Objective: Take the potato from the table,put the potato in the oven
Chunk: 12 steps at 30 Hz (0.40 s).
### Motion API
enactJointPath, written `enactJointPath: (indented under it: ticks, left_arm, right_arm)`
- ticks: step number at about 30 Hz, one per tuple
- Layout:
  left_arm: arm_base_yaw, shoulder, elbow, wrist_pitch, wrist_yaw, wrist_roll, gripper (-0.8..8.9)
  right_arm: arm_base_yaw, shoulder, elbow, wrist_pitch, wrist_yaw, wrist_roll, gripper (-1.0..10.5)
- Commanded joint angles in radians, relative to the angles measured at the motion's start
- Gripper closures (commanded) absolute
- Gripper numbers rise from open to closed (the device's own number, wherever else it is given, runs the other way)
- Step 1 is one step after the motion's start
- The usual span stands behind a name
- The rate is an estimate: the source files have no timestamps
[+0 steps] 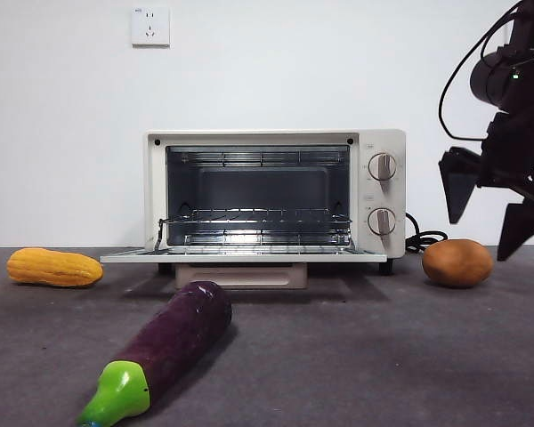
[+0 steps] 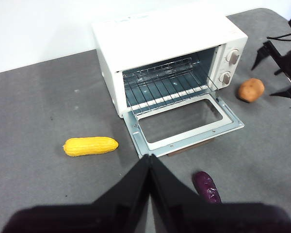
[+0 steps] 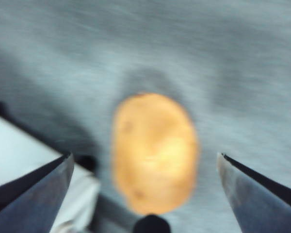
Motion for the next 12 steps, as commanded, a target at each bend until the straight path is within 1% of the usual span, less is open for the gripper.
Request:
enactJointPath:
  ticks: [1, 9, 12]
  left_arm:
    - [-0.002, -0.002, 0.0, 0.005, -0.006, -0.008, 8.2]
    - [-0.002, -0.002, 0.0, 0.005, -0.008, -0.007, 8.19]
    - [-0.002, -0.002, 0.0, 0.005, -0.029, -0.007, 8.2]
  right_arm:
    - [0.002, 0.038, -0.001, -0.008, 0.006, -0.011, 4.4]
    - [0.007, 0.073, -0.001, 0.024, 0.004, 0.023, 4.4]
    - [0.007, 0.086, -0.001, 0.042, 0.004, 0.03, 4.4]
